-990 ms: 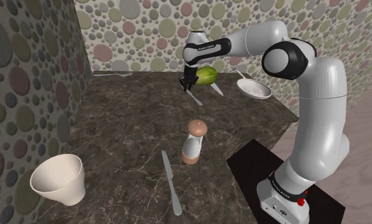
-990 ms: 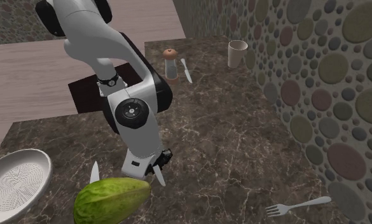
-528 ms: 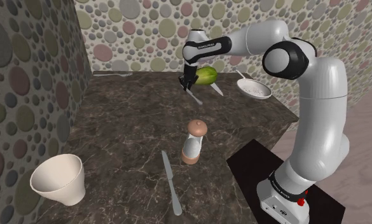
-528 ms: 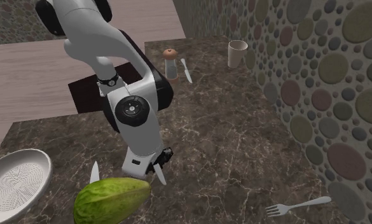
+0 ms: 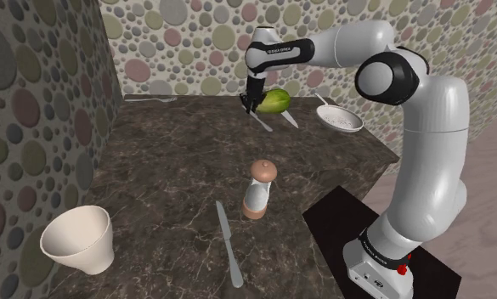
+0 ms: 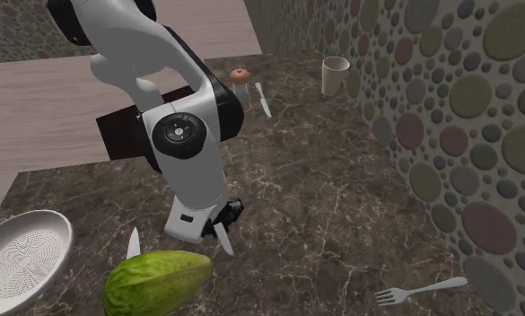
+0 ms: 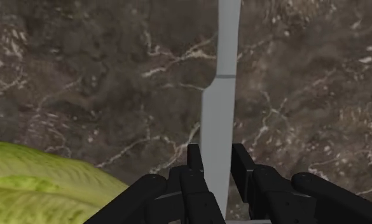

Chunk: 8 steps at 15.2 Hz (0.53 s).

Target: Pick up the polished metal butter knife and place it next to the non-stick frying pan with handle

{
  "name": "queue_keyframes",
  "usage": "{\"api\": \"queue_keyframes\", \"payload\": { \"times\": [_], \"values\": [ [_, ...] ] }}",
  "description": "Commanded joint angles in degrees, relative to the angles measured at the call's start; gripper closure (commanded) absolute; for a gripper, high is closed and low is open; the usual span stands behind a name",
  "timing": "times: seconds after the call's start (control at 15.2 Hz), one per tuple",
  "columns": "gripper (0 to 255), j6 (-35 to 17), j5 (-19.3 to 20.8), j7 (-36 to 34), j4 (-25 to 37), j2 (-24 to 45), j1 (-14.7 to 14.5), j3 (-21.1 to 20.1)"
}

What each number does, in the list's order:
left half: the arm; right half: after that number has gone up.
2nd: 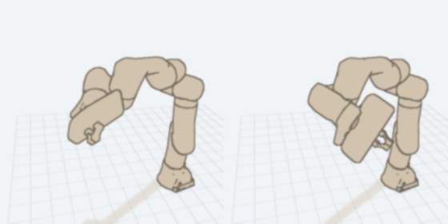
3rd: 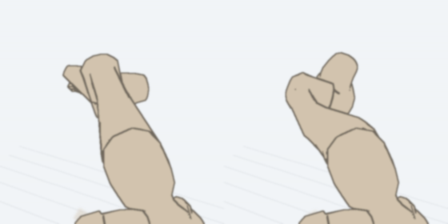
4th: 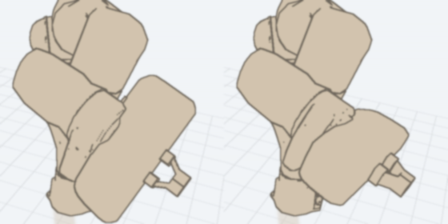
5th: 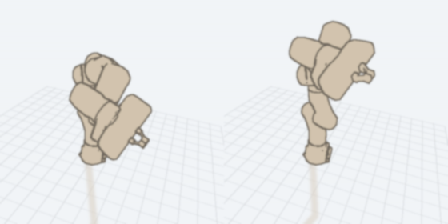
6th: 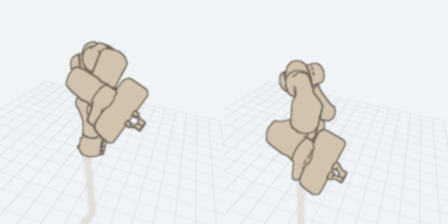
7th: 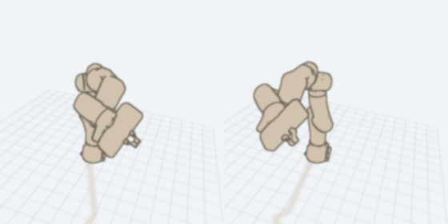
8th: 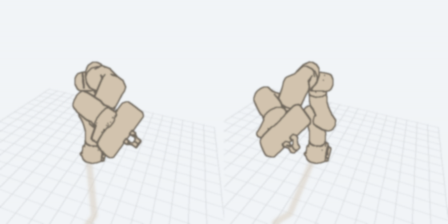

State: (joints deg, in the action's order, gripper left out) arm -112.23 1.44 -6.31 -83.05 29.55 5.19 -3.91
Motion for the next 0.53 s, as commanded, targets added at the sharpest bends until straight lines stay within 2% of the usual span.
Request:
{"api": "queue_keyframes", "payload": {
  "times": [0.0,0.46],
  "values": [
    [255,1.38,-0.03,0.11,1.16,-0.2,0.07,0.02],
    [255,6.27,-0.11,0.14,5.11,-1.14,0.04,-0.03]
  ]
}}
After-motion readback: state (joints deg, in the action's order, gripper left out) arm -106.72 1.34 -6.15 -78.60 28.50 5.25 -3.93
